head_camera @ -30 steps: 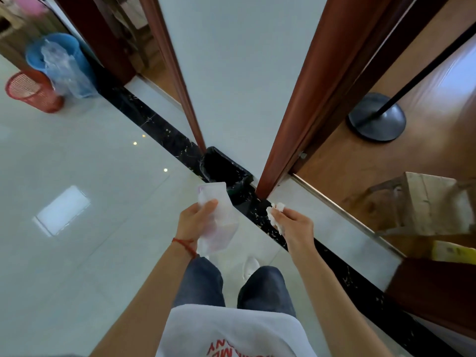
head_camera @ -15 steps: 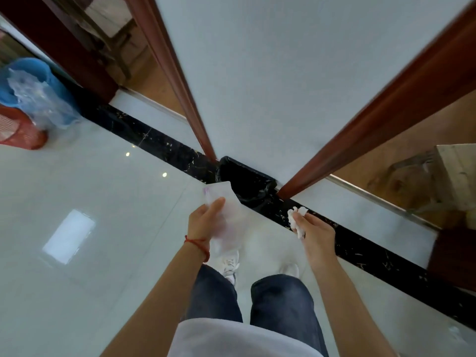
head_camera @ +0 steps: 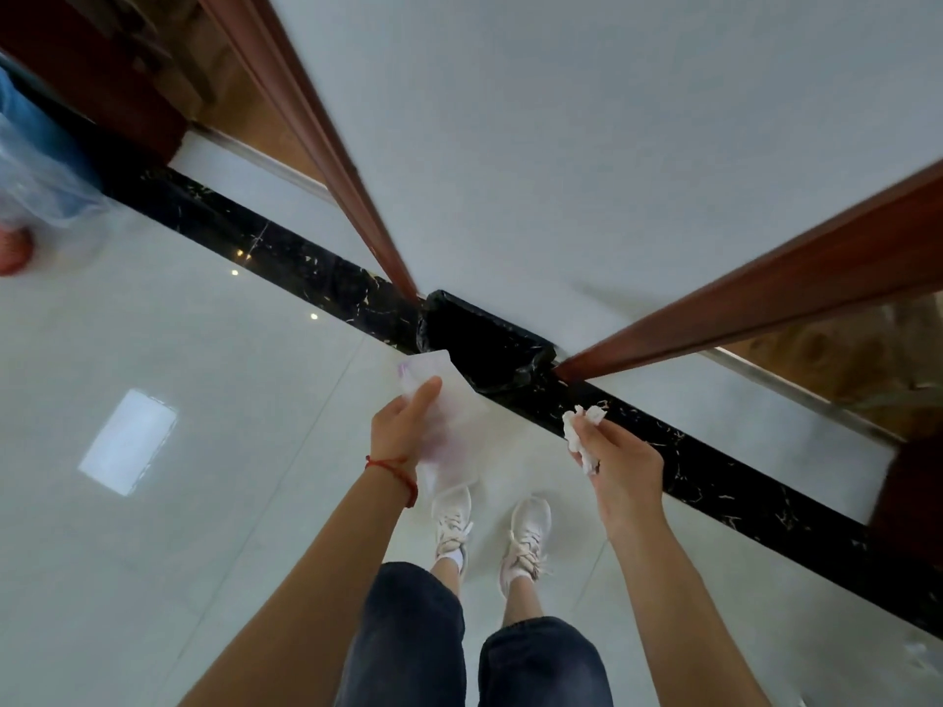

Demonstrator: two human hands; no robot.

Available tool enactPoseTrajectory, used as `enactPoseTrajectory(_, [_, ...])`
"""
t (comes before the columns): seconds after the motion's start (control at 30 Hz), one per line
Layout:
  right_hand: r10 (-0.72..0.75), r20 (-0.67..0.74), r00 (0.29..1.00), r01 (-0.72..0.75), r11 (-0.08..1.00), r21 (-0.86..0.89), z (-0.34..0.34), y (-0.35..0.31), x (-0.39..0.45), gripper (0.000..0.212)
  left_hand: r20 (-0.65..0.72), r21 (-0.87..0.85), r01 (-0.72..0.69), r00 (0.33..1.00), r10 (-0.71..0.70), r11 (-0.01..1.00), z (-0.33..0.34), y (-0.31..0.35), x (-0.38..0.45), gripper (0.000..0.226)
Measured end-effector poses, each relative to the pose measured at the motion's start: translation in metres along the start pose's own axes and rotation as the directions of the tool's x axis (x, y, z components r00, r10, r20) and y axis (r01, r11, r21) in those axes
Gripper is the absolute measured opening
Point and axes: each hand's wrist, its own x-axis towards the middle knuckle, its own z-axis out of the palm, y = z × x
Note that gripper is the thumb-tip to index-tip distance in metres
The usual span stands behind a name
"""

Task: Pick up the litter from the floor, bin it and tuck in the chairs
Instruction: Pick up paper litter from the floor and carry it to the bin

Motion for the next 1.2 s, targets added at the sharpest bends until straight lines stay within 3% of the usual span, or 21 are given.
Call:
enactPoseTrajectory(0.13, [0.013, -0.023, 1.000, -0.013, 1.000, 0.023, -0.005, 0.014, 0.025, 0.036, -0.068, -0.020, 0.072, 0.995, -0.073, 0.997, 0.014, -0.007, 0.036, 0.029])
enactPoseTrajectory(0.3, [0.057, -0.037, 0.998, -0.057, 0.998, 0.004, -0.004, 0.031, 0.049, 0.015, -0.114, -0.034, 0.149, 0.982, -0.152, 0.988, 0.032, -0.020, 0.074, 0.035])
enactPoseTrajectory(0.43, [0.000, -0.042, 0.999, -0.002, 0.999, -0.045, 0.003, 0.045, 0.066, 0.037, -0.125, -0.025, 0.142, 0.982, -0.144, 0.990, 0.045, -0.024, 0.092, 0.033])
enactPoseTrajectory(0.7, [-0.030, 0.011, 0.999, 0.031, 0.995, -0.093, 0.026, 0.050, 0.088, 0.035, -0.158, 0.018, 0.181, 0.972, -0.176, 0.983, 0.054, -0.031, 0.120, 0.039])
enactPoseTrajectory(0.83, [-0.016, 0.032, 0.999, 0.017, 0.999, -0.034, 0.031, 0.054, 0.089, 0.036, -0.156, -0.052, 0.279, 0.946, -0.283, 0.959, 0.064, -0.025, 0.128, 0.058])
enactPoseTrajectory(0.93, [-0.004, 0.021, 1.000, 0.006, 0.998, -0.068, 0.031, 0.058, 0.088, 0.037, -0.071, -0.042, 0.331, 0.940, -0.333, 0.943, 0.072, -0.020, 0.136, 0.082])
enactPoseTrajectory(1.07, [0.012, 0.022, 1.000, -0.010, 0.996, -0.084, 0.026, 0.062, 0.089, 0.033, -0.074, -0.107, 0.300, 0.948, -0.309, 0.948, 0.077, -0.008, 0.140, 0.055])
enactPoseTrajectory(1.13, [0.008, 0.006, 1.000, -0.008, 0.995, -0.100, 0.023, 0.061, 0.091, 0.035, 0.000, -0.220, 0.262, 0.963, -0.269, 0.940, 0.079, -0.007, 0.146, 0.043])
enactPoseTrajectory(1.2, [0.007, -0.009, 1.000, -0.008, 0.995, -0.095, 0.019, 0.062, 0.095, 0.041, 0.026, -0.253, 0.230, 0.973, -0.231, 0.940, 0.078, -0.005, 0.148, 0.044])
